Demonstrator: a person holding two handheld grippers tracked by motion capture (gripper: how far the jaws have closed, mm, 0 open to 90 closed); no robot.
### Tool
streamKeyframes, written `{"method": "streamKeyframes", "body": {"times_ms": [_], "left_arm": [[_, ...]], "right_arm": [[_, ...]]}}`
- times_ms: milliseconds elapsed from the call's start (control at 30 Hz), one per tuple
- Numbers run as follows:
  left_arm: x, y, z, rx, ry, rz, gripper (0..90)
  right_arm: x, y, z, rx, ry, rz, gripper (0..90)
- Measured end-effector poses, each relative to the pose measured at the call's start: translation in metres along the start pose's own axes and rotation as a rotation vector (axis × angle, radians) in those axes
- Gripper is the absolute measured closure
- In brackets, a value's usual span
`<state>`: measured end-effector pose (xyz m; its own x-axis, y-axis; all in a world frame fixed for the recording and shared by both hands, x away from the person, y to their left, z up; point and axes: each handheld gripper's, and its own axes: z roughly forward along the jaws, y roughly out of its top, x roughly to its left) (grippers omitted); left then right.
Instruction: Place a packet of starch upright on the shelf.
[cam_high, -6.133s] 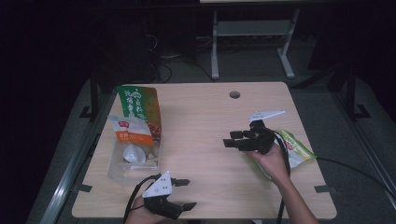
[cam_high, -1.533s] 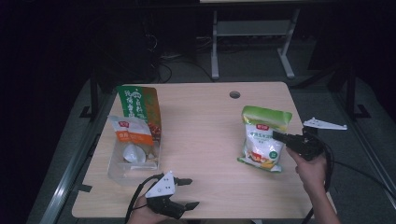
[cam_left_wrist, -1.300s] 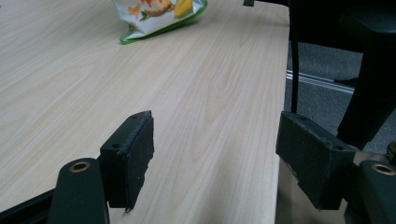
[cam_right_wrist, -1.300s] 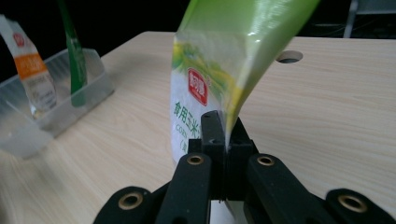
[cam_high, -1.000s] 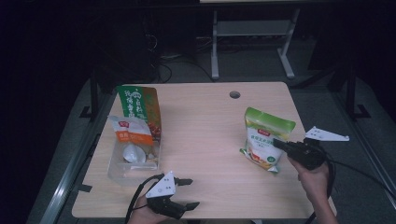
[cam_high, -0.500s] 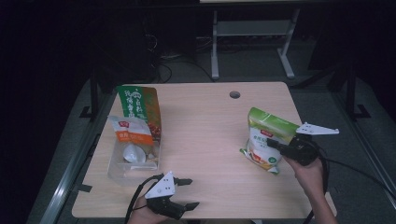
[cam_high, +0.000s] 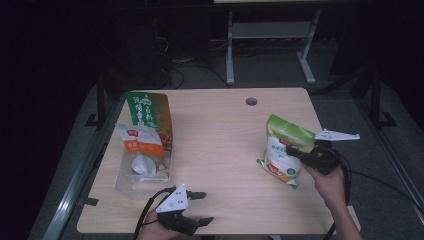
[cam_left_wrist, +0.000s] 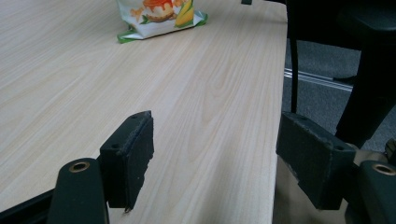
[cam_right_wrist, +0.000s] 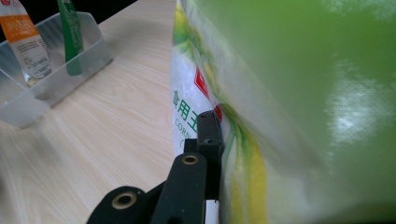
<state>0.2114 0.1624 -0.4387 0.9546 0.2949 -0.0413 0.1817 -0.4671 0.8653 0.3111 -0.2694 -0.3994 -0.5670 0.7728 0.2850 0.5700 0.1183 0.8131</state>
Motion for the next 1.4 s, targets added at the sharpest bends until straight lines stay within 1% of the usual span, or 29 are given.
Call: {"method": "streamKeyframes", "body": {"times_ms": [33, 267, 300, 367, 600, 700, 733, 767, 833, 867, 900, 933, 1000, 1033, 1100, 1133, 1267, 1300, 1333, 1367, 1400], "left_arm": [[0.000, 0.000, -0.001, 0.001, 0.002, -0.001, 27.3], [0.001, 0.000, -0.001, 0.001, 0.004, 0.004, 27.3], [0.001, 0.000, -0.001, -0.005, 0.004, -0.005, 27.3], [0.001, 0.000, -0.001, -0.008, 0.005, -0.006, 27.3], [0.000, 0.000, -0.001, -0.004, 0.003, -0.007, 27.3], [0.000, 0.000, -0.001, 0.000, 0.002, -0.003, 27.2], [0.000, 0.000, -0.001, -0.001, 0.002, -0.001, 27.2], [0.000, 0.000, -0.001, 0.000, 0.001, 0.002, 27.2], [-0.001, 0.000, -0.001, 0.000, 0.000, 0.002, 27.2], [-0.002, 0.000, -0.001, -0.001, -0.001, 0.001, 27.2], [-0.003, 0.000, -0.001, -0.001, -0.002, 0.002, 27.1], [-0.003, 0.000, -0.001, -0.001, -0.002, 0.002, 27.2], [-0.004, 0.000, -0.001, -0.001, -0.004, -0.003, 27.1], [-0.003, 0.000, -0.001, 0.007, -0.004, 0.009, 27.2], [-0.004, 0.000, -0.001, 0.007, -0.004, 0.012, 27.1], [-0.004, 0.000, -0.001, 0.008, -0.006, 0.014, 27.1], [-0.005, 0.000, -0.001, 0.006, -0.007, 0.014, 27.0], [-0.005, 0.000, -0.001, 0.005, -0.007, 0.014, 26.8], [-0.006, 0.000, -0.001, 0.005, -0.009, 0.016, 26.8], [-0.006, 0.000, -0.001, 0.005, -0.009, 0.016, 26.8], [-0.006, 0.000, -0.001, 0.006, -0.010, 0.016, 26.8]], "right_arm": [[0.001, 0.001, -0.001, 0.000, 0.007, 0.009, 88.2], [0.006, 0.008, -0.003, -0.003, 0.022, 0.015, 89.8], [0.007, 0.009, -0.003, -0.002, 0.026, 0.014, 89.8], [0.008, 0.011, -0.003, 0.002, 0.027, 0.017, 89.8], [0.018, 0.024, -0.005, -0.005, 0.047, 0.003, 89.9], [0.024, 0.032, -0.004, -0.005, 0.065, -0.006, 89.9], [0.028, 0.037, -0.003, -0.004, 0.080, -0.018, 89.9], [0.028, 0.037, -0.003, -0.004, 0.080, -0.018, 89.9], [0.037, 0.046, 0.000, -0.001, 0.107, -0.035, 89.9], [0.037, 0.046, 0.000, -0.001, 0.107, -0.035, 89.9], [0.044, 0.052, 0.002, -0.006, 0.121, -0.051, 89.9], [0.044, 0.052, 0.002, -0.006, 0.121, -0.051, 89.9], [0.050, 0.058, 0.005, -0.007, 0.146, -0.058, 89.9], [0.053, 0.061, 0.007, -0.007, 0.154, -0.065, 89.9], [0.065, 0.071, 0.012, -0.007, 0.180, -0.084, 89.9], [0.065, 0.071, 0.012, -0.007, 0.180, -0.084, 89.9], [0.080, 0.083, 0.021, -0.003, 0.218, -0.110, 89.9], [0.088, 0.089, 0.026, 0.002, 0.236, -0.120, 89.9], [0.091, 0.091, 0.029, 0.004, 0.245, -0.130, 89.9], [0.091, 0.091, 0.029, 0.004, 0.245, -0.130, 89.9], [0.095, 0.094, 0.031, 0.010, 0.251, -0.134, 89.9]]}}
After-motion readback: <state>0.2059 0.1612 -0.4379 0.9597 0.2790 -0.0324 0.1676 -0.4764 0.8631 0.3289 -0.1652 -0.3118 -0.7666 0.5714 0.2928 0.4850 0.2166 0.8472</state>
